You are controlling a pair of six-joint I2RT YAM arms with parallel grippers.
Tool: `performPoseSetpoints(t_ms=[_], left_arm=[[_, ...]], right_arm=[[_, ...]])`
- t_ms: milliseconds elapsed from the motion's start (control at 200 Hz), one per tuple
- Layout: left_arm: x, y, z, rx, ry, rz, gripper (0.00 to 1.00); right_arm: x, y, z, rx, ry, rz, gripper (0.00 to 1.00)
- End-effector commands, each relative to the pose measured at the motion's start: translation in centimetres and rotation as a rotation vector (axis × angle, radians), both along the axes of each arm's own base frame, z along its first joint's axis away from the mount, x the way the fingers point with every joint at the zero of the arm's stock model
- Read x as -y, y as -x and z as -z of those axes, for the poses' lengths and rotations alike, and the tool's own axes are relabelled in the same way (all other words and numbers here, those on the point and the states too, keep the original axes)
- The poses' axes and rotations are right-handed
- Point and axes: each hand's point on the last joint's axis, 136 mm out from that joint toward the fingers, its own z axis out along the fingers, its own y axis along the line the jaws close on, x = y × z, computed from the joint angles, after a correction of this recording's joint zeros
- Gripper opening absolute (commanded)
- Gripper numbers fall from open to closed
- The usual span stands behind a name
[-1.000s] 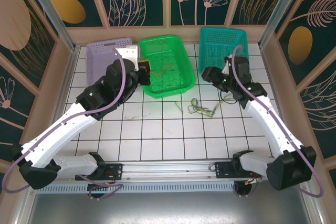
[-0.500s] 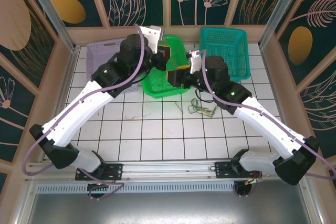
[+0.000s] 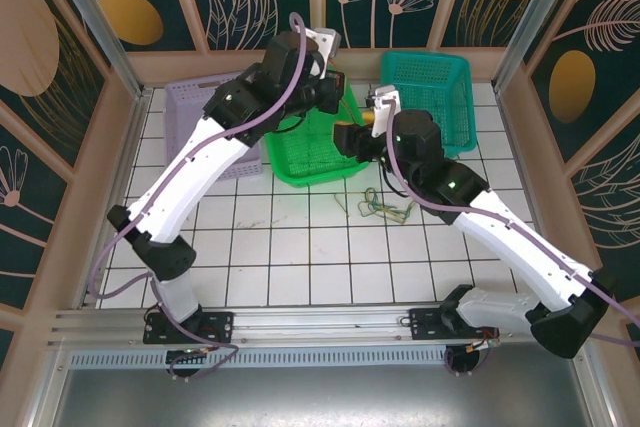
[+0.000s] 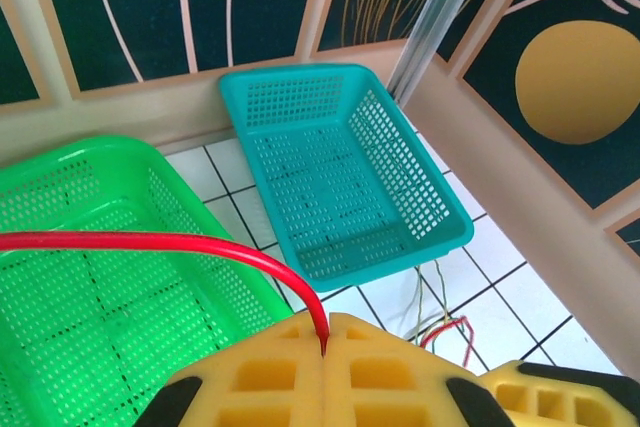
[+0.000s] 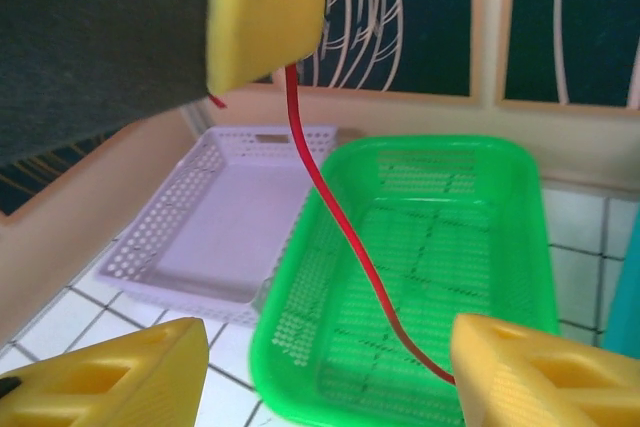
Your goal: Untangle the cables
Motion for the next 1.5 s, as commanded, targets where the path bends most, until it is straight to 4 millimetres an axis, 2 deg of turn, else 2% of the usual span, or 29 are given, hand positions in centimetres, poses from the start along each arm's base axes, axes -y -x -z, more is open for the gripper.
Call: performPoseSetpoints(t_ms=[0, 145, 255, 375, 420, 470, 555, 626, 641, 666, 681, 706, 736, 781, 826, 871, 886, 946, 1076, 1116, 1136, 1281, 1391, 1496], left_arm=[[-0.2, 0.3, 1.8, -0.101, -0.035, -0.005, 0.0], [0.4, 0.4, 1.8, -0.117, -0.014, 0.014, 0.0], [0.6, 0.5, 1.5, -0.121, 0.004, 0.026, 0.0], [0.7, 0.6, 1.4, -0.121, 0.008, 0.028, 0.0], [0.6, 0.6, 1.2, -0.118, 0.012, 0.028, 0.0], [0.6, 0.6, 1.2, -0.115, 0.012, 0.025, 0.0], [0.3, 0.4, 1.2, -0.112, 0.008, 0.007, 0.0], [-0.2, 0.0, 0.8, -0.106, 0.019, -0.027, 0.01], [-0.2, -0.1, 0.7, -0.103, 0.025, -0.033, 0.07], [-0.4, -0.2, 0.3, -0.097, 0.036, -0.046, 0.25], [-0.6, -0.3, 0.0, -0.093, 0.044, -0.06, 0.42], [-1.0, -0.5, -0.5, -0.084, 0.059, -0.085, 0.63], [-1.4, -0.7, -1.2, -0.07, 0.079, -0.112, 0.79], [-2.0, -0.9, -2.4, -0.045, 0.114, -0.143, 0.92], [-2.5, -0.9, -3.3, -0.027, 0.14, -0.166, 0.98], [-2.8, -1.1, -4.9, 0.011, 0.189, -0.181, 0.98], [-2.9, -1.0, -5.2, 0.018, 0.198, -0.186, 0.99], [-3.2, -0.8, -6.6, 0.048, 0.245, -0.194, 0.98], [-3.8, -0.4, -8.4, 0.09, 0.331, -0.201, 0.98], [-3.4, -0.7, -7.6, 0.081, 0.329, -0.199, 0.99], [-4.1, 0.0, -8.6, 0.097, 0.353, -0.198, 0.99], [-2.8, 0.5, -5.8, 0.013, 0.372, -0.152, 0.98], [-1.6, 1.3, -2.4, -0.088, 0.411, -0.103, 0.93], [-1.2, 2.4, 0.2, -0.15, 0.47, -0.073, 0.9]], right_arm=[[0.8, -1.0, -0.6, 0.061, 0.075, 0.064, 0.67], [0.4, -2.3, 0.3, 0.064, 0.139, 0.099, 0.67], [0.0, -3.4, 0.8, 0.071, 0.157, 0.125, 0.64], [-1.2, -4.4, 1.3, 0.058, 0.165, 0.116, 0.42], [-1.3, -4.6, 1.5, 0.048, 0.165, 0.116, 0.31], [-1.3, -4.7, 1.6, 0.041, 0.157, 0.116, 0.15], [-1.3, -4.3, 1.3, 0.035, 0.134, 0.101, 0.0], [-1.1, -3.7, 0.9, 0.022, 0.106, 0.072, 0.0], [-1.0, -3.6, 0.8, 0.014, 0.099, 0.06, 0.0], [-0.8, -3.6, 0.9, -0.007, 0.084, 0.044, 0.0], [-0.6, -3.6, 0.9, -0.021, 0.073, 0.036, 0.0], [-0.3, -3.7, 1.1, -0.047, 0.057, 0.031, 0.0], [0.4, -3.8, 1.1, -0.075, 0.036, 0.032, 0.0], [1.3, -4.0, 1.4, -0.116, 0.005, 0.025, 0.0], [2.5, -4.5, 1.7, -0.157, -0.017, 0.044, 0.0], [2.8, -4.5, 1.7, -0.183, -0.036, 0.035, 0.0], [3.6, -5.0, 1.8, -0.192, -0.045, 0.051, 0.0], [4.8, -5.7, 1.6, -0.218, -0.084, 0.068, 0.0], [8.2, -8.2, 1.7, -0.292, -0.192, 0.136, 0.0], [9.0, -8.9, 1.5, -0.306, -0.224, 0.15, 0.0], [9.5, -9.4, 1.4, -0.309, -0.237, 0.163, 0.0], [13.2, -13.6, 1.9, -0.36, -0.316, 0.256, 0.0], [15.8, -17.2, 2.5, -0.369, -0.335, 0.32, 0.0], [18.5, -20.7, 3.2, -0.348, -0.36, 0.374, 0.0]])
